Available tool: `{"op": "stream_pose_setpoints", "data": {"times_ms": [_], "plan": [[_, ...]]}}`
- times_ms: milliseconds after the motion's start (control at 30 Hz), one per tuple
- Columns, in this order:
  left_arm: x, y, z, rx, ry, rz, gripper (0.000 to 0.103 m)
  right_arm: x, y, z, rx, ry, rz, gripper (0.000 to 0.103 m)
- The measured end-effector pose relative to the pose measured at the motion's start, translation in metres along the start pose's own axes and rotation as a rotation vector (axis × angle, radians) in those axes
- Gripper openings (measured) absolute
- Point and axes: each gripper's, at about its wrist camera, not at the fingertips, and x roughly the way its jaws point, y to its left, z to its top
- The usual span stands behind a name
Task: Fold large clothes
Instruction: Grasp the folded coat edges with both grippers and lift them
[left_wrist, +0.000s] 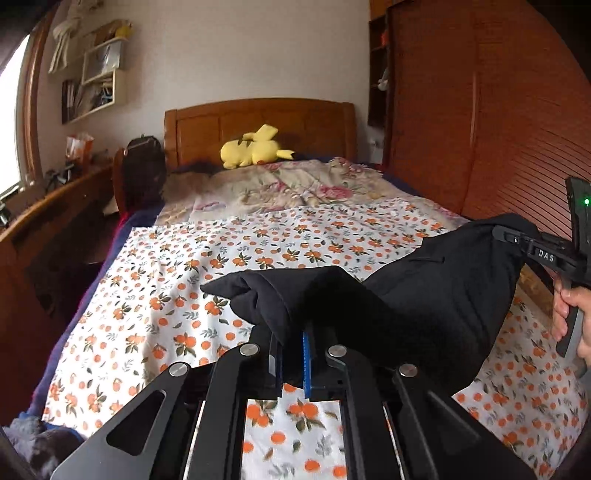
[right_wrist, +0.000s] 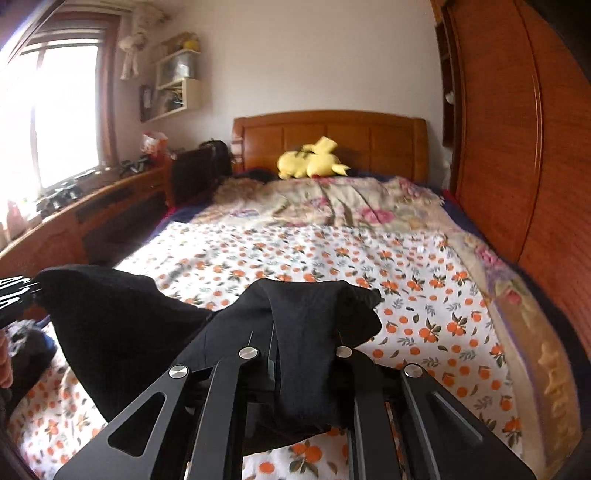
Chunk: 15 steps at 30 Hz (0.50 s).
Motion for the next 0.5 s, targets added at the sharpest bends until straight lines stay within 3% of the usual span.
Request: {"op": "stream_pose_setpoints", "data": {"times_ms": [167,500], "plan": [[-0.060,-0.012,-0.034,0.017,-0.024,-0.028,0.007,-0.060,0.016,-0.033,-0.036,-0.012,0.038,0.008],[-0.154,-0.031,-0.137,-0.007,-0.031,-0.078,0.007,-0.156,0.037,-0.119,-0.037,-0.021,0.081,0.008]]}}
